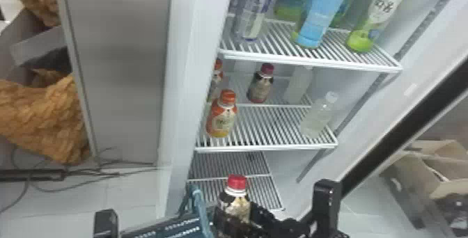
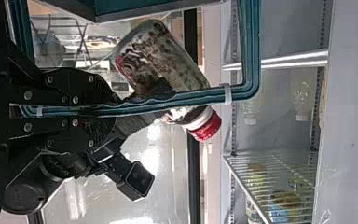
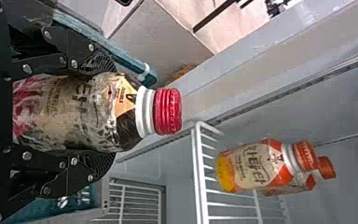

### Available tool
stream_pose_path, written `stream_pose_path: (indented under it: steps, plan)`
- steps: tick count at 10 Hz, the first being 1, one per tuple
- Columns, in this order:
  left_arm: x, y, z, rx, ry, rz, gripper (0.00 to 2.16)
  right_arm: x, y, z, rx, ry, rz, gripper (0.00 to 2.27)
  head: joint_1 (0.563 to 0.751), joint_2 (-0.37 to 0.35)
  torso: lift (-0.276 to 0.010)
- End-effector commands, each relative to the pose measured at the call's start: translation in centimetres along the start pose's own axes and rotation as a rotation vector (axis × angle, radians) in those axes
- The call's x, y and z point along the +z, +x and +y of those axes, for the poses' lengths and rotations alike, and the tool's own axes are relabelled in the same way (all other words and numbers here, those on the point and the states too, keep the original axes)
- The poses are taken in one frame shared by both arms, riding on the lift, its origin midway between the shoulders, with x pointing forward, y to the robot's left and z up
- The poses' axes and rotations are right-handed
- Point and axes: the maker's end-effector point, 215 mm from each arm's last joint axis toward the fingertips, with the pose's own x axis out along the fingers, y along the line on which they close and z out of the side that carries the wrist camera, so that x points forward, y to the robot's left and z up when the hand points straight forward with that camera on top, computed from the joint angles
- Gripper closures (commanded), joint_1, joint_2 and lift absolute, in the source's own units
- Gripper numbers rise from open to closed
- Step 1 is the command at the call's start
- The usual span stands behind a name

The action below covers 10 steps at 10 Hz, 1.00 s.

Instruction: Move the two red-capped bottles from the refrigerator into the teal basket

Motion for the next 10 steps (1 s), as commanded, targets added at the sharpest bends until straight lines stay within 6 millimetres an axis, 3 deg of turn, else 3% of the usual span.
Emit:
stream_pose_path:
  steps: [1, 3, 5, 10]
  plan:
    - [0.0, 0.0, 0.0, 0.000, 0.000, 0.000, 1.08, -0.8, -0.1, 0.1, 0.001, 0.010, 0.024, 0.62, 0.695, -0.350, -0.228]
    - [-0.1, 0.0, 0.0, 0.000, -0.002, 0.002, 1.08, -1.2, -0.1, -0.2, 0.001, 0.014, 0.037, 0.39, 0.695, -0.350, -0.228]
    - [-0.1, 0.0, 0.0, 0.000, -0.002, 0.002, 1.08, -0.3, -0.1, -1.0, -0.013, 0.001, 0.015, 0.33, 0.695, -0.350, -0.228]
    - [-0.2, 0.1, 0.0, -0.003, -0.007, 0.002, 1.08, 6.8, -0.5, -3.8, -0.089, -0.105, -0.238, 0.33, 0.695, -0.350, -0.228]
